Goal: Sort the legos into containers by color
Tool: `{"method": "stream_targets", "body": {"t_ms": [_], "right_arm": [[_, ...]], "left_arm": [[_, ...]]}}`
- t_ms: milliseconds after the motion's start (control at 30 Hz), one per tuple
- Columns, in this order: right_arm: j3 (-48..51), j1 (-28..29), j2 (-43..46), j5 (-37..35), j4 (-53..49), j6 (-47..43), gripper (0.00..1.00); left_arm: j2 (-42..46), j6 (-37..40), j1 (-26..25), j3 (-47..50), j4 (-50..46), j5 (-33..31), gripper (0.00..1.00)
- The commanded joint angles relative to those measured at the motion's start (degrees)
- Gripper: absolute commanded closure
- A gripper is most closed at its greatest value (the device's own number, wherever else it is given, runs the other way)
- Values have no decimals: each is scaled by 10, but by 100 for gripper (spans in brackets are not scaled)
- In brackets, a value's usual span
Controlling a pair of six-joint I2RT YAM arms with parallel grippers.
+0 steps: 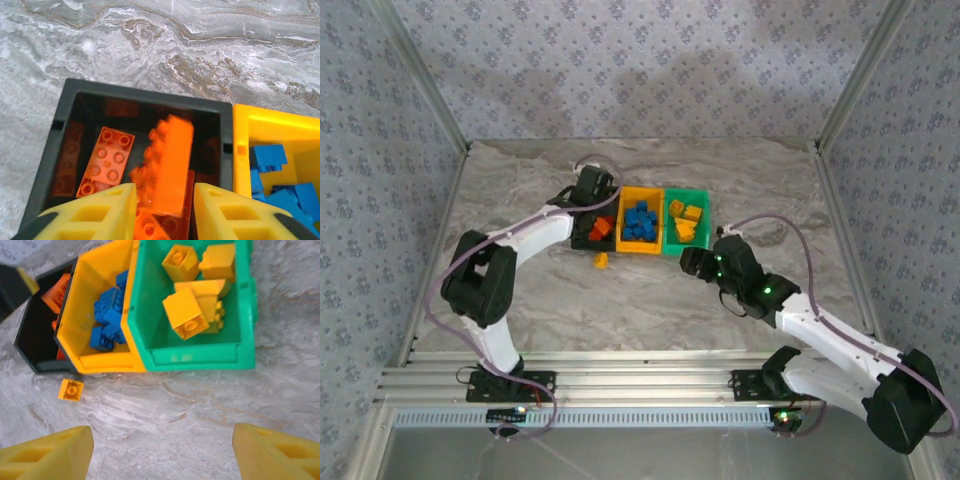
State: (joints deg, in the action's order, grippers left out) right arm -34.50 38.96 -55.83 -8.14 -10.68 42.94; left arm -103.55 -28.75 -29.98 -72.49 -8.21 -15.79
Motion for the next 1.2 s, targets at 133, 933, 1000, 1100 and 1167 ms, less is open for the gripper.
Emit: {"method": "stream_targets", "body": {"t_ms": [133, 933, 1000, 1100, 1167], "right_arm": [[-26, 61, -39, -18, 23, 13, 24], [-367, 218, -540, -126, 42, 62, 23], [-404, 218, -570, -152, 14, 71, 24], [-446, 218, -606, -173, -17, 84, 26], [-474, 218, -630, -180, -45, 91, 27]], "left_arm": [[10, -23, 3, -12, -17, 51, 37], [615, -76, -30, 331, -115, 33, 0], [632, -80, -29, 336, -122, 29, 0], [638, -86, -29, 342, -129, 25, 0], [636, -90, -30, 346, -131, 25, 0]]}}
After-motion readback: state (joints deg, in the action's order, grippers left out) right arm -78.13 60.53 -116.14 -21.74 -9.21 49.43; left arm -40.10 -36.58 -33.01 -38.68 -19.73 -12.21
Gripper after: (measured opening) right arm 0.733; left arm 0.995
